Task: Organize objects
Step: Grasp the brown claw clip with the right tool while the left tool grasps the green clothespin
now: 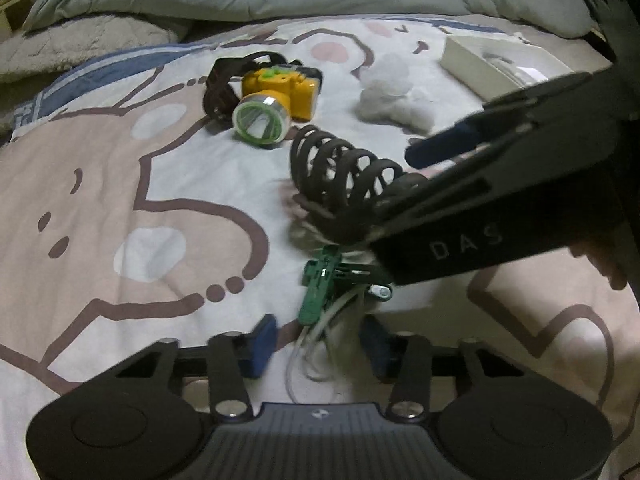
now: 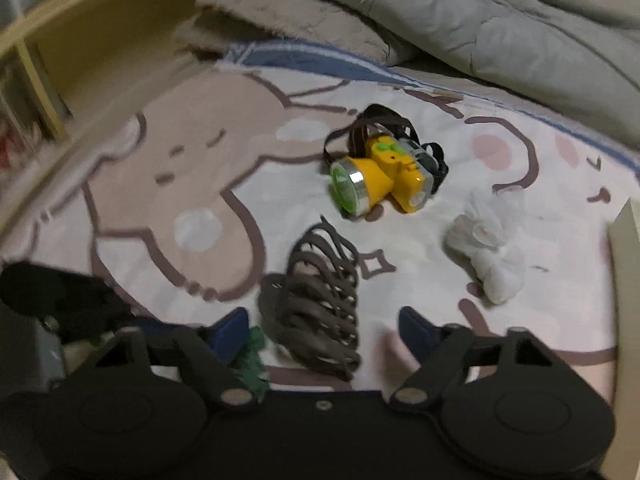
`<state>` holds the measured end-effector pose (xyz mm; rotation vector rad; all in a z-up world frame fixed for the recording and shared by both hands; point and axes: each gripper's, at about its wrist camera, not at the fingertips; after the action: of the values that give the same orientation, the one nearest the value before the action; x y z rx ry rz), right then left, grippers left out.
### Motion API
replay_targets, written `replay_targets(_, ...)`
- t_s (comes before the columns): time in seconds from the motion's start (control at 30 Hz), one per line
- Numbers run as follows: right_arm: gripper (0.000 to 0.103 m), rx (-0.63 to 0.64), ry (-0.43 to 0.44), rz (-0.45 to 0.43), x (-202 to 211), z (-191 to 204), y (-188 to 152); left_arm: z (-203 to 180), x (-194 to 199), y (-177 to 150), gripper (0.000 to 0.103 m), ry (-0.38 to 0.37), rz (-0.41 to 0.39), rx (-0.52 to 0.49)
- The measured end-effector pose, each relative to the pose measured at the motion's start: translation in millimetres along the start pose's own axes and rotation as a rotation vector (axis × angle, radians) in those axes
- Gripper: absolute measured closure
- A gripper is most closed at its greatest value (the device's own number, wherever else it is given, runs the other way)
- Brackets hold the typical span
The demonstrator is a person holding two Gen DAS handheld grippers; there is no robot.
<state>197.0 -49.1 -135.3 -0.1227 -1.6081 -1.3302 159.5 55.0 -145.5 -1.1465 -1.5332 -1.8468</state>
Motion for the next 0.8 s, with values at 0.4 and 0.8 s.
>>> replay_targets(0.4,0.067,-0.107,0.115,-0.027,34.0,-30.0,-6.0,3.9,13.2,3.8,0.086,-0.004,-0.009,0.048)
replay_targets(0.8,0.067,-0.41,0.232,0.055,103.3,-71.8,-65.0,-17.6,39.7,-1.0,0.086,-0.075,-0.058,0.126)
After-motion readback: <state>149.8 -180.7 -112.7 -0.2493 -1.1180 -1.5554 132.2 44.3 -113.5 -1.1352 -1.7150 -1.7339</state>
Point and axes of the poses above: each gripper's, at about its wrist camera, not at the fingertips, and x roughly against the way its jaws point, z to its left, y to its top, and after that the axes turned 6 degrees about -z, right-handed
